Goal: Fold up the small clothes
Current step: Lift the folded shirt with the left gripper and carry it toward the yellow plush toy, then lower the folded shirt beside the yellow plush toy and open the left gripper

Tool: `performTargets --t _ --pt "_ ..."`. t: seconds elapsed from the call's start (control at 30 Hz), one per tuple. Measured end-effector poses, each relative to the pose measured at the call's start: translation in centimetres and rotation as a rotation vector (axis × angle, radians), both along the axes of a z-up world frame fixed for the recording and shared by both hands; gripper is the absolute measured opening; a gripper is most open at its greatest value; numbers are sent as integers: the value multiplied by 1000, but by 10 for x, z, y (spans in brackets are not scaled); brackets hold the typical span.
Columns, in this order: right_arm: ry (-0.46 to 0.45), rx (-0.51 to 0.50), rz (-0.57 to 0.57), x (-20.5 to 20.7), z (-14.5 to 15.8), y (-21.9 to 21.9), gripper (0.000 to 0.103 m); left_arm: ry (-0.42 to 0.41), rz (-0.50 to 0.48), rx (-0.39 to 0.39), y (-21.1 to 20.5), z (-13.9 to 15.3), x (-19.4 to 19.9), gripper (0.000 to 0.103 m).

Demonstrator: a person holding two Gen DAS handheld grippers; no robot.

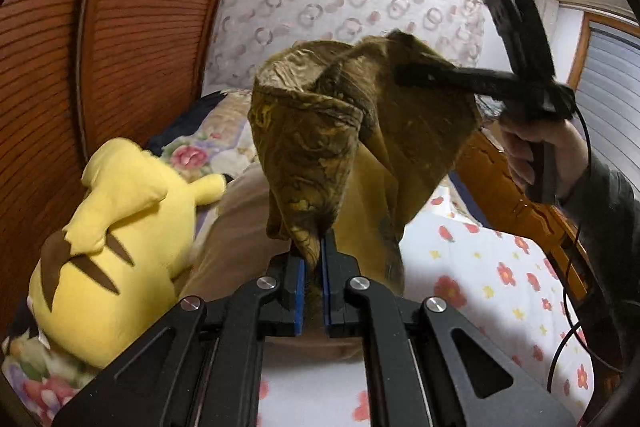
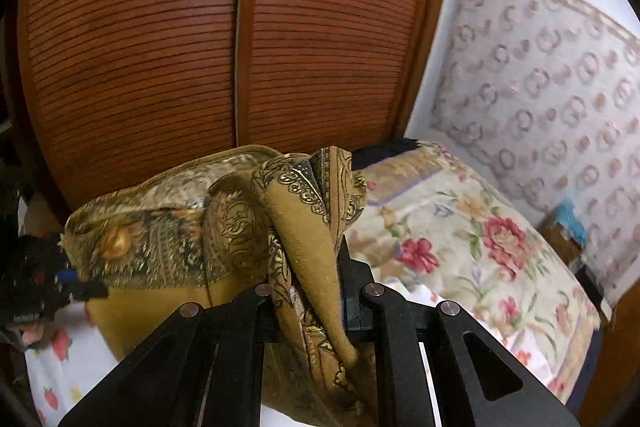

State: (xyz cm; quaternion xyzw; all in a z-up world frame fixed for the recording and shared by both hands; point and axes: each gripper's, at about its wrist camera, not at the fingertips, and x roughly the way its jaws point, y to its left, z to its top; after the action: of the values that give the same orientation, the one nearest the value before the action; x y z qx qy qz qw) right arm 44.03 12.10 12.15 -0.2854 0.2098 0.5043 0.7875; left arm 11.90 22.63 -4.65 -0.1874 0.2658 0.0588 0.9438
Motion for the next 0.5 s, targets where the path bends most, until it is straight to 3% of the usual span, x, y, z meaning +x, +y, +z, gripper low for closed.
performTargets --t 0.23,0.33,0.4,0.5 --pt "49 -15 -28 38 -19 54 16 63 37 -23 18 -22 -4 7" --pt "99 5 -110 50 -21 71 29 81 40 -18 20 -26 -2 7" --pt "81 28 -150 51 -17 78 45 97 46 -22 23 -28 -2 7" --pt "27 64 -170 32 -12 74 47 119 56 -26 25 -34 -1 7"
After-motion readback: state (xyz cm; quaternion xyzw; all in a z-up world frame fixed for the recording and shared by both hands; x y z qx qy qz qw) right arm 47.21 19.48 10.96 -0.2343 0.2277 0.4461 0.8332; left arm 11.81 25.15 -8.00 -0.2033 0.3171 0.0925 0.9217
